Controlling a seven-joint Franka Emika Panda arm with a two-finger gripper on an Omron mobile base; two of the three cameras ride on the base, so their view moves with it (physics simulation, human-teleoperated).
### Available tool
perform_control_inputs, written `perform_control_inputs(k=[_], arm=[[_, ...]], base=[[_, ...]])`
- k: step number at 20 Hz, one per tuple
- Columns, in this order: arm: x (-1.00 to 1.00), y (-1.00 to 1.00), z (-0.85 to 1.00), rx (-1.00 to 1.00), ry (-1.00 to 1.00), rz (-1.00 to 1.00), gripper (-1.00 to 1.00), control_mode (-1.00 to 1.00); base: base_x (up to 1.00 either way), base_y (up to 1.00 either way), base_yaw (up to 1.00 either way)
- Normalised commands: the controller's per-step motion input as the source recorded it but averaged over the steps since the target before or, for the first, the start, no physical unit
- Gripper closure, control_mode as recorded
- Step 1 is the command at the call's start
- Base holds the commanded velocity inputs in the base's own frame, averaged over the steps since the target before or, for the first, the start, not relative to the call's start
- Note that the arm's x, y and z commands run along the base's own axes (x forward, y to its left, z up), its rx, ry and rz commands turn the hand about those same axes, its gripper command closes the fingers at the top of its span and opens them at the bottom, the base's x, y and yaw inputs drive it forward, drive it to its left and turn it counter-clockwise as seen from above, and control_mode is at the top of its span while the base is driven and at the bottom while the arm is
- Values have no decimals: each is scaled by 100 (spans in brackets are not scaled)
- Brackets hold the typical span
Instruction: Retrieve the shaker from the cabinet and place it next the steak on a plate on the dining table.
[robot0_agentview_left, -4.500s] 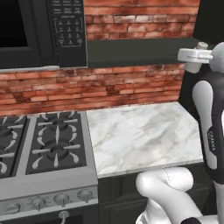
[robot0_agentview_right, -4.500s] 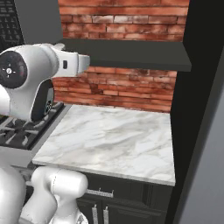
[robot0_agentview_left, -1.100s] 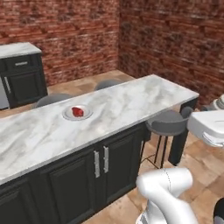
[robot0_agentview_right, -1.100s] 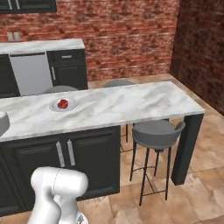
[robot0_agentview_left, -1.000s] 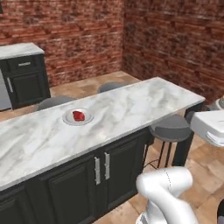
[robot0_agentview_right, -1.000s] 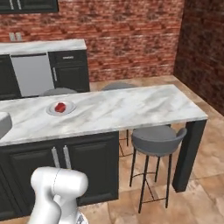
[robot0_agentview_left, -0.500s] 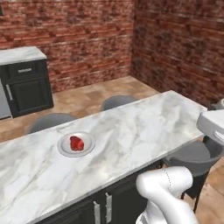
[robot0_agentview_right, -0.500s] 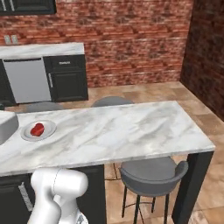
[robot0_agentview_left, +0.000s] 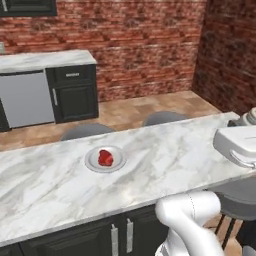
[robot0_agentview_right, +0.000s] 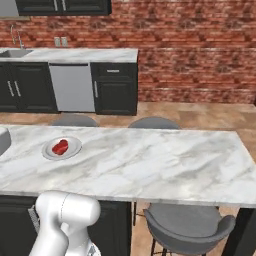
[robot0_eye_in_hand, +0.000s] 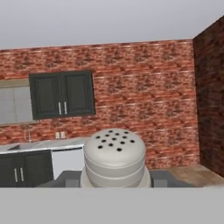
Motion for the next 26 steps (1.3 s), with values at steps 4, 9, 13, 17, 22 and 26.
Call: perform_control_inputs(k=[4,9,13,17,22,26], arm=[[0,0,0,0,0,0,100,100],[0,0,0,0,0,0,100,100],[0,0,0,0,0,0,100,100],[0,0,0,0,0,0,100,100],[0,0,0,0,0,0,100,100],[75,-23,-1,2,30,12,100,-100]], base=[[87,1,59],[90,-4,12],[100,5,0],[100,23,-5],[99,9,-11],[25,0,0]])
